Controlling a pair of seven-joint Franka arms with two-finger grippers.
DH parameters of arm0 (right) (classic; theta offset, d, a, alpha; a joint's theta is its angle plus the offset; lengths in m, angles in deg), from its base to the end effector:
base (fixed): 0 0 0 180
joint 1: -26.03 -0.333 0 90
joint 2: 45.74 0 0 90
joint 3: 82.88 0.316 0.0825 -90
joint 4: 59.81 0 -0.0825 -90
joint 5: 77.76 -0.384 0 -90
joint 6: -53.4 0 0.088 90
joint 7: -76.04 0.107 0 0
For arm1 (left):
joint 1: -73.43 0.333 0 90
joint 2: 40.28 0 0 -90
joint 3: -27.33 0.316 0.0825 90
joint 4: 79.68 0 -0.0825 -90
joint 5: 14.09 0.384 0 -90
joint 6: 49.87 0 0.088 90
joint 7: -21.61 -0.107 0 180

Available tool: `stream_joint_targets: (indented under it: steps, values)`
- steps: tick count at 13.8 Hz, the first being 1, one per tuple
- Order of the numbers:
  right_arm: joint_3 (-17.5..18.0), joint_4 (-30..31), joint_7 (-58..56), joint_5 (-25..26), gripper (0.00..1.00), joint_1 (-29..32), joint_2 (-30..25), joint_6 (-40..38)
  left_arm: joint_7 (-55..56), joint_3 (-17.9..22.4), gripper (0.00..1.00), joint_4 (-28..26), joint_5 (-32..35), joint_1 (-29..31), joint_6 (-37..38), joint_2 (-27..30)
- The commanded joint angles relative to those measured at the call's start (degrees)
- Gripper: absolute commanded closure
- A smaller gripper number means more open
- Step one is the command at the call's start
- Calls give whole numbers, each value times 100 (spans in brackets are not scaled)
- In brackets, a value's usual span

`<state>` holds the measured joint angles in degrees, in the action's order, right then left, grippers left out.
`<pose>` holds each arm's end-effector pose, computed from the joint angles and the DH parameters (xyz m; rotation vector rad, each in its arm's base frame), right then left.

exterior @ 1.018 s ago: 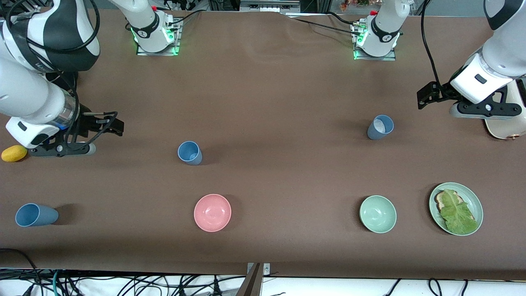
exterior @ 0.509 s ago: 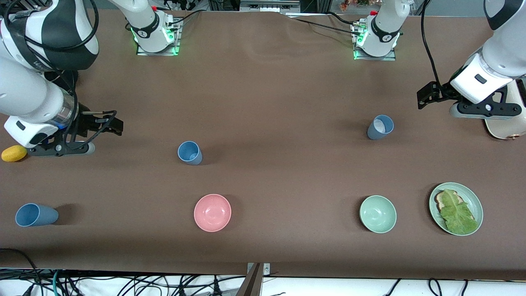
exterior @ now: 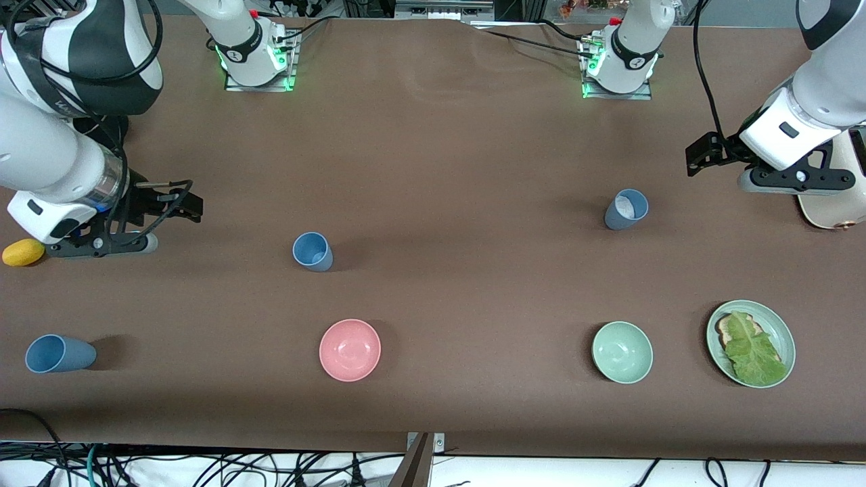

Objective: Stack blue cups with both arms
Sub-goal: 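Reach the left gripper down to the blue cup beside it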

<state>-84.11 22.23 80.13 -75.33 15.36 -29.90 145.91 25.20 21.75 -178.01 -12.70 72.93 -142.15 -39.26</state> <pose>0.6268 0.1015 0.5289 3.0762 0.1505 -0.1346 0.5437 -0.0558 0.5691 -3.1047 0.0705 0.1327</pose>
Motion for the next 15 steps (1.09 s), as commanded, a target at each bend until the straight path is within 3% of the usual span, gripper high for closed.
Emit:
stream_joint_targets:
  steps: [1,9,13,15]
  values:
    - [17,-110,-58,47,0,-13,-2,-136,-16,4,0,86,-130,-20,140,21]
    - [17,-110,-67,47,0,-4,16,-136,-86,4,0,-115,-112,-3,456,4]
    - [17,-101,-67,47,0,-13,24,-136,-87,4,0,-773,-86,-55,273,12]
    - [17,-101,-67,47,0,-4,24,-136,-104,-4,0,-1212,-42,-47,-410,4]
